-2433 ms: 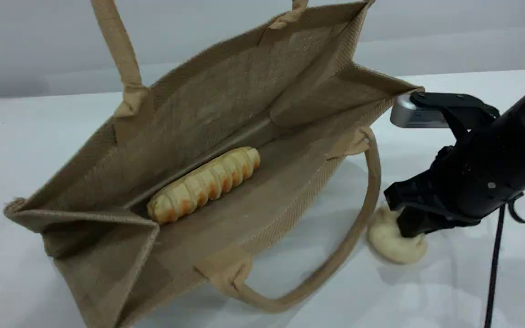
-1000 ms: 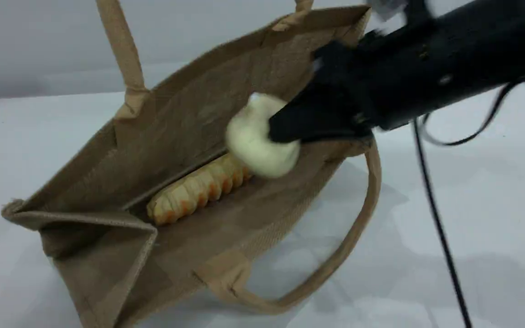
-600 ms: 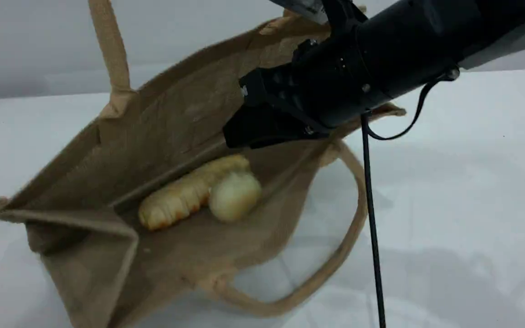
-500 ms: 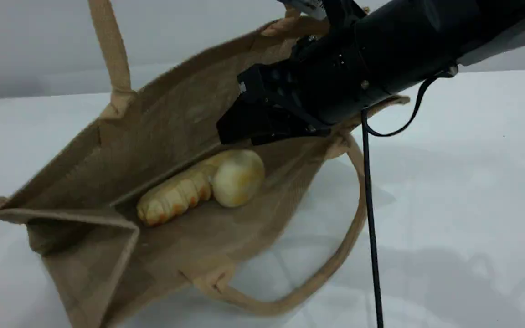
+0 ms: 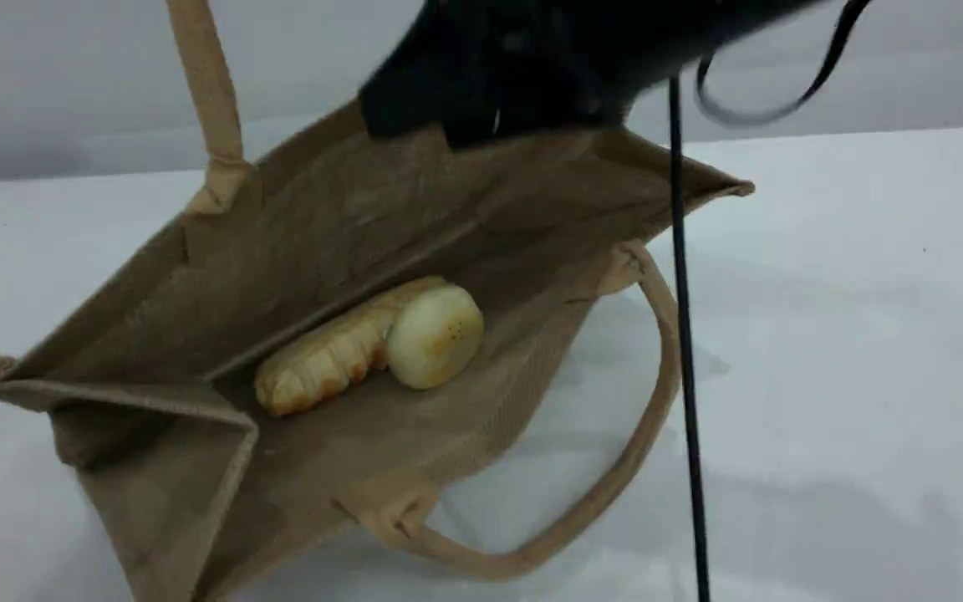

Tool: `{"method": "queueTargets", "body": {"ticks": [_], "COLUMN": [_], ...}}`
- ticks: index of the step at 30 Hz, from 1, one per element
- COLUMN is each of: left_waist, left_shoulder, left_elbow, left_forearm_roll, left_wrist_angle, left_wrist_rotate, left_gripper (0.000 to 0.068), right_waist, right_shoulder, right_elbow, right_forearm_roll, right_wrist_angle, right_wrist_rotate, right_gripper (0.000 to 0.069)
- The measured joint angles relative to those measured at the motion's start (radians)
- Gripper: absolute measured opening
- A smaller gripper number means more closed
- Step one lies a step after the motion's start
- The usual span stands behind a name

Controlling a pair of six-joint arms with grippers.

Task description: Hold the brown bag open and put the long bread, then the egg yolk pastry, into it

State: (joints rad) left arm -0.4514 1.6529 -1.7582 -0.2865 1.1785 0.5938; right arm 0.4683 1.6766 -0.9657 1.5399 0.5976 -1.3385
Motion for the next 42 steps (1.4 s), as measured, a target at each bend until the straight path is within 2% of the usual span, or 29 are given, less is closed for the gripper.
{"method": "queueTargets", "body": {"ticks": [7, 14, 19, 27, 29, 33, 42], "left_waist": [0.0, 0.0, 0.0, 0.0, 0.0, 0.0, 0.0], "left_shoulder": [0.017, 0.103, 0.18, 0.327, 0.365, 0.435, 0.554], "left_elbow": [0.002, 0.003, 0.003, 0.003, 0.003, 0.004, 0.004], "left_forearm_roll": [-0.073, -0.095, -0.095, -0.169, -0.17, -0.22, -0.304], "left_wrist_angle": [-0.012, -0.012, -0.015, -0.075, -0.084, -0.093, -0.141], "left_wrist_rotate": [0.0, 0.0, 0.0, 0.0, 0.0, 0.006, 0.029], "left_gripper": [0.009, 0.009, 0.009, 0.009, 0.009, 0.009, 0.009], "right_waist": [0.0, 0.0, 0.0, 0.0, 0.0, 0.0, 0.0], "right_shoulder": [-0.213, -0.402, -0.495, -0.595, -0.607, -0.611, -0.611], "right_elbow": [0.0, 0.0, 0.0, 0.0, 0.0, 0.0, 0.0], "right_forearm_roll": [-0.26, -0.524, -0.733, -1.007, -1.047, -1.081, -1.08], "right_wrist_angle": [-0.009, -0.003, 0.049, 0.135, 0.154, 0.195, 0.225], "right_wrist_rotate": [0.207, 0.441, 0.645, 0.917, 0.967, 1.03, 1.076], "right_gripper": [0.0395, 0.0395, 0.0395, 0.0395, 0.0395, 0.0395, 0.0395]}}
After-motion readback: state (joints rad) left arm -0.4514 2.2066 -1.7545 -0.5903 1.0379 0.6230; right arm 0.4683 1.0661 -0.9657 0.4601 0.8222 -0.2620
